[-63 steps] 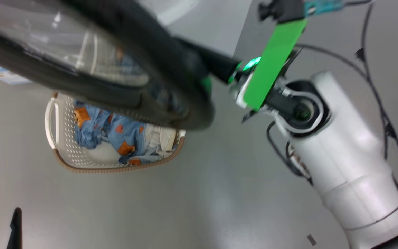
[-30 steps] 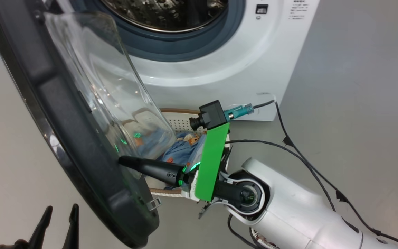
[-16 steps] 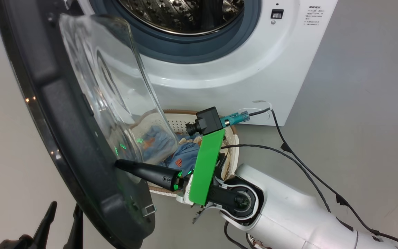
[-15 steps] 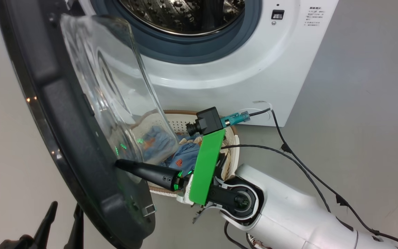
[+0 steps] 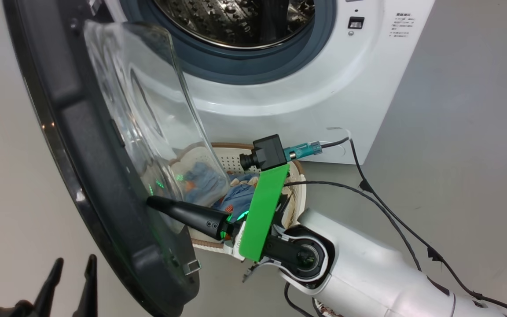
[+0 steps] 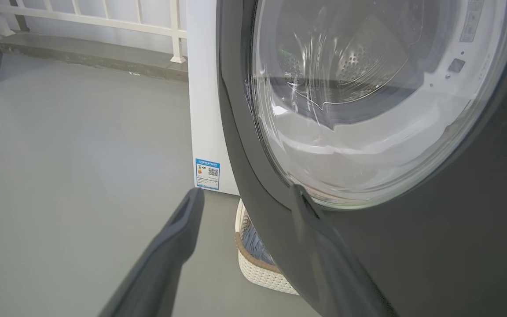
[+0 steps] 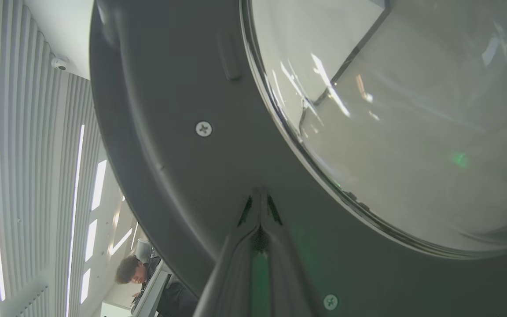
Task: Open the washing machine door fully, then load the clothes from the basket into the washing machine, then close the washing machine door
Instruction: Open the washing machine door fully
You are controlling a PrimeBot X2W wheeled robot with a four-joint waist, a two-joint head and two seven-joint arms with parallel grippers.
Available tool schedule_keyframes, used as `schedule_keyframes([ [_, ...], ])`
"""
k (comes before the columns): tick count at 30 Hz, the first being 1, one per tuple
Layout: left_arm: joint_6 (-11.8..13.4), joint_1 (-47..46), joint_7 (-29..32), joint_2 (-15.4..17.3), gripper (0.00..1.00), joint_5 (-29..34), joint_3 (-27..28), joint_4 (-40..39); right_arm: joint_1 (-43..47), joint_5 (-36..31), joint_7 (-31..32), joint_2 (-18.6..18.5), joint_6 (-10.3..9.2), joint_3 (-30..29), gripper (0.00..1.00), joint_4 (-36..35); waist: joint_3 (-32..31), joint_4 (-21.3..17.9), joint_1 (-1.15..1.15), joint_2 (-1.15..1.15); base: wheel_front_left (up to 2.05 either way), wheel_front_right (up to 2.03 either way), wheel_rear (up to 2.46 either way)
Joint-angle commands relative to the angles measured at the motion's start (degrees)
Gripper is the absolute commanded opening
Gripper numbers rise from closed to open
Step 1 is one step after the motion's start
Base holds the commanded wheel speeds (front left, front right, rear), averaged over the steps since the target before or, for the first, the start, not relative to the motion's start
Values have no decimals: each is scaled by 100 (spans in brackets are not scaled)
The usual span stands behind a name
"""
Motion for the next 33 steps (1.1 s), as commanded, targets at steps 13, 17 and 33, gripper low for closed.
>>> schedule_keyframes([
  [13, -18, -270, -55, 345, 100, 77, 751, -7, 701, -1784, -1576, -519, 10, -411, 100, -773, -151, -257, 0, 0, 0, 0, 0],
  [17, -18, -214, -55, 353, 100, 115, 882, 31, 965, -2777, -2434, -1073, 10, -335, 100, -633, -266, -330, 0, 0, 0, 0, 0],
  [33, -18, 110, -55, 226, 100, 282, 1057, 37, 4334, -7906, -2708, -248, 10, -4736, 100, -1513, -605, -687, 0, 0, 0, 0, 0],
])
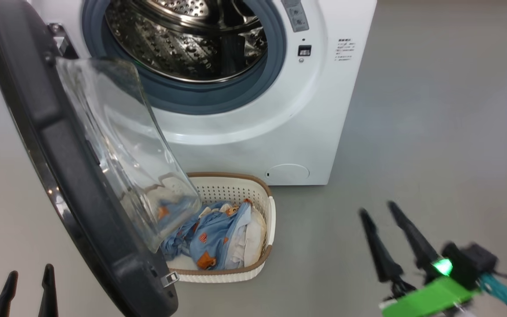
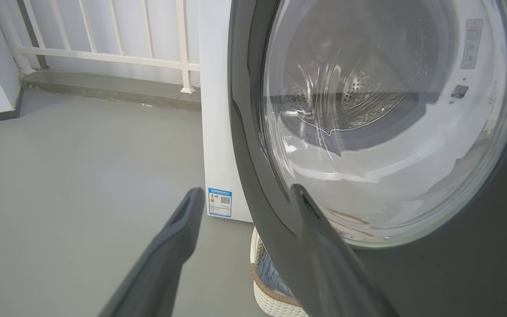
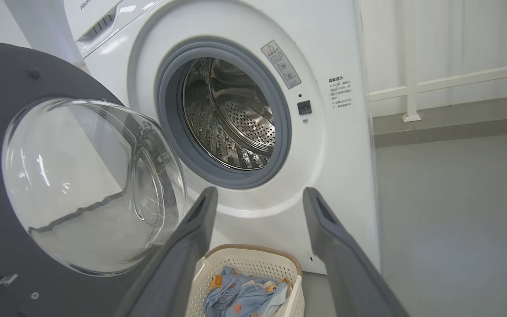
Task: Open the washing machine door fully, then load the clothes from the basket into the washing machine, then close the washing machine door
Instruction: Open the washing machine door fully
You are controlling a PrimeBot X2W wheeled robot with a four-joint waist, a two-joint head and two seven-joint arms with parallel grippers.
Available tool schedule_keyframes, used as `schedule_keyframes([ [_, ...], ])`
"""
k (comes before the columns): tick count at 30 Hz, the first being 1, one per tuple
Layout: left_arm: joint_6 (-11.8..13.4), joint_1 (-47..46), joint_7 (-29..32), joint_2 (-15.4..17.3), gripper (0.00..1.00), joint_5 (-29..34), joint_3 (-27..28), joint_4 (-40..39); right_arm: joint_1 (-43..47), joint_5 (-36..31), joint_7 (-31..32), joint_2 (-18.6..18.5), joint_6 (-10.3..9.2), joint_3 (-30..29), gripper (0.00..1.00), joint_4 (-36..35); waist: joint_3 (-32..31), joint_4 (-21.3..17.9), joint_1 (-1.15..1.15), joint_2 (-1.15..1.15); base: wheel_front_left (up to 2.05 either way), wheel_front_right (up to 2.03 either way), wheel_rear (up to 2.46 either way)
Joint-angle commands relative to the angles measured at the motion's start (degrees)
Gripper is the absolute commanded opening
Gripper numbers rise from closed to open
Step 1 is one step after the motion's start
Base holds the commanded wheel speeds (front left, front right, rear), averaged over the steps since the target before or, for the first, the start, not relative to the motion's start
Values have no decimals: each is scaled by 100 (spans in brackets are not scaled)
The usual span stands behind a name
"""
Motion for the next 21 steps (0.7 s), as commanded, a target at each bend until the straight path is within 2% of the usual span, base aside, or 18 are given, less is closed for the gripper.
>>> schedule_keyframes([
  [1, -17, -81, -55, 122, 100, 70, 216, -97, -4, -105, -68, 27, 9, 45, 100, -210, -48, -42, 0, 0, 0, 0, 0],
  [4, -17, -45, -55, 103, 100, 101, 211, -81, 541, -716, -68, 263, 9, -525, 100, -554, -114, -71, 0, 0, 0, 0, 0],
  [8, -17, -33, -55, 64, 100, 132, 227, -88, 1081, -1175, -68, 445, 9, -1181, 100, -863, -172, -90, 0, 0, 0, 0, 0],
  [11, -17, 11, -55, 39, 100, 138, 271, -98, 1298, -1503, -68, 479, 9, -1365, 100, -949, -195, -164, 0, 0, 0, 0, 0],
  [21, -17, 173, -55, 2, 100, 179, 383, -49, 1400, -1700, -68, 486, 9, -1637, 100, -761, -236, -374, 0, 0, 0, 0, 0],
])
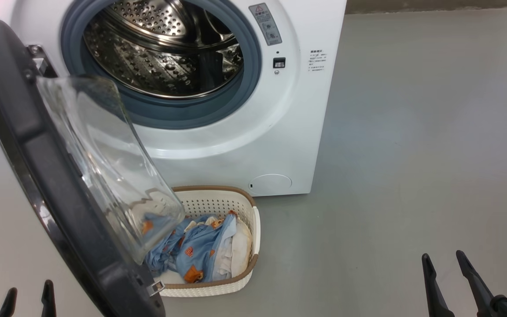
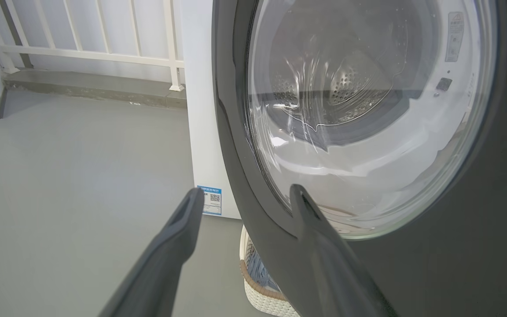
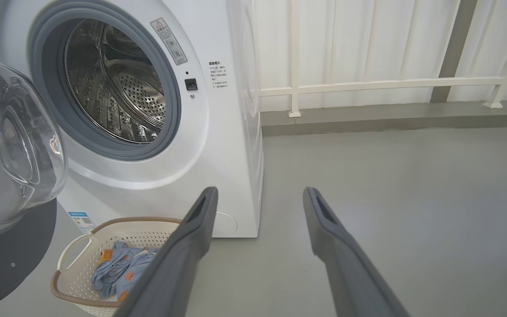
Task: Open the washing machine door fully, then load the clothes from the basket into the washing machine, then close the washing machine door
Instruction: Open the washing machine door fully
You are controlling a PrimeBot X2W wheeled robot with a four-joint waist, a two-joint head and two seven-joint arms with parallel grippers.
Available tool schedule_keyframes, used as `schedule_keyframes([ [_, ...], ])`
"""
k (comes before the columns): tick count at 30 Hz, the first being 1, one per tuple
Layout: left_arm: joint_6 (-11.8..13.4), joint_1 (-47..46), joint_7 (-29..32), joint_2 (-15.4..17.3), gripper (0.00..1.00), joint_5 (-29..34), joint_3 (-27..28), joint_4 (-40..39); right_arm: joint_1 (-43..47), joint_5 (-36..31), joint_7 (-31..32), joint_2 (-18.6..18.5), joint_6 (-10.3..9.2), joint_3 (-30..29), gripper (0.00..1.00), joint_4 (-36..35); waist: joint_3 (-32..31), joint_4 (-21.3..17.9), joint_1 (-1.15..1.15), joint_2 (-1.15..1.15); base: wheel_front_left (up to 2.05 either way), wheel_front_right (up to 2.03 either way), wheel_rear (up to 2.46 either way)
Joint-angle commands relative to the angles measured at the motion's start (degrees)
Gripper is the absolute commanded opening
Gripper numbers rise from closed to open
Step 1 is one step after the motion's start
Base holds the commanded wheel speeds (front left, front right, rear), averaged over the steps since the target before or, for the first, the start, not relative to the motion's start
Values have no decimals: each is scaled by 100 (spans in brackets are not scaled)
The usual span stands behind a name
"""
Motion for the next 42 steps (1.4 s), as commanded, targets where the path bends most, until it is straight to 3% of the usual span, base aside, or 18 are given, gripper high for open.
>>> schedule_keyframes([
  [1, -17, -75, -55, 120, 100, 38, 248, -100, -56, -76, -68, -74, 9, 101, 100, -99, -9, -32, 0, 0, 0, 0, 0],
  [42, -17, -137, -55, 126, 100, 92, 312, -155, -181, -144, -69, -73, 9, 225, 100, 118, 62, 118, 0, 0, 0, 0, 0],
])
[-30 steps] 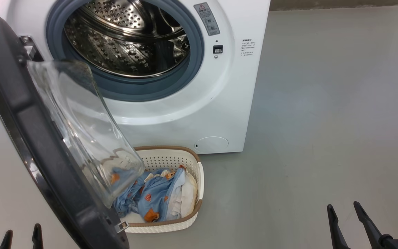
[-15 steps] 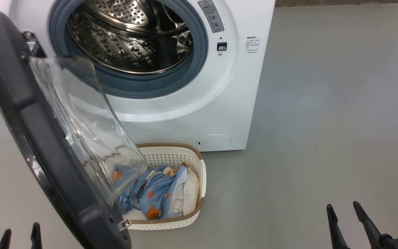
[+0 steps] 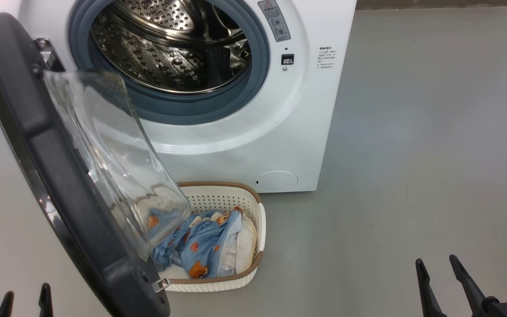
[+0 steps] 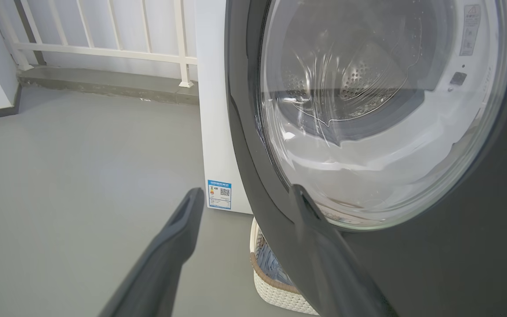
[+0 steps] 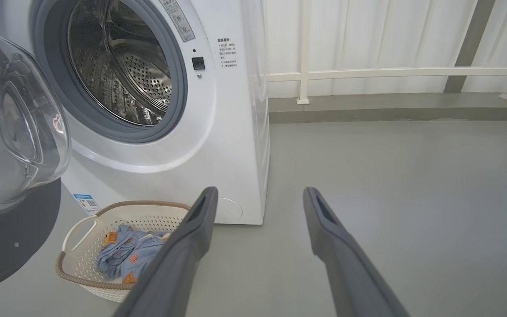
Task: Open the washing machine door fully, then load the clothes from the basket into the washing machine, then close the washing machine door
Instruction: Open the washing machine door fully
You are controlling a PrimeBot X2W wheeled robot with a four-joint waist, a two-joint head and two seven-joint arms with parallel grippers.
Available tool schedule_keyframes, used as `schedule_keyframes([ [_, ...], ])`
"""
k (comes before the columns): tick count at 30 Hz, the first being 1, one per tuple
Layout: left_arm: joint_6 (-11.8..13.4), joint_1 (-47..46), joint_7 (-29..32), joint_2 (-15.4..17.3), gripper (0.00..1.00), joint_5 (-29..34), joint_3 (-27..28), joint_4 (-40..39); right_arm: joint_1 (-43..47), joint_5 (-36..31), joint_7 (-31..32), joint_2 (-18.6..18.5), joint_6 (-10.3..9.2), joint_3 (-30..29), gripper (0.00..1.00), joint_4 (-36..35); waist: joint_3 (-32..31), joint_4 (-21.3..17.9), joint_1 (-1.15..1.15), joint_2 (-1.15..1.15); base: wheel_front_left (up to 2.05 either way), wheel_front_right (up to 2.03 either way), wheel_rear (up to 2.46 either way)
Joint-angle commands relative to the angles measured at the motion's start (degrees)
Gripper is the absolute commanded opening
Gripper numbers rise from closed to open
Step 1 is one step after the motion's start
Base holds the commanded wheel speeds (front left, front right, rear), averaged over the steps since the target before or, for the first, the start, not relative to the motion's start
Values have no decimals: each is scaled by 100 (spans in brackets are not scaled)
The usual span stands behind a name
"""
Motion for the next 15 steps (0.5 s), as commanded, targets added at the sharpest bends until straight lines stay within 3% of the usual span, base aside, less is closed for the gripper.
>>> schedule_keyframes([
  [1, -17, -217, -55, 129, 100, 46, 232, -119, -144, 13, -69, -74, 9, 170, 100, -119, -1, 4, 0, 0, 0, 0, 0],
  [15, -17, -211, -55, 106, 100, 47, 236, -188, -146, 6, -69, -74, 9, 185, 100, -119, -13, 42, 0, 0, 0, 0, 0],
])
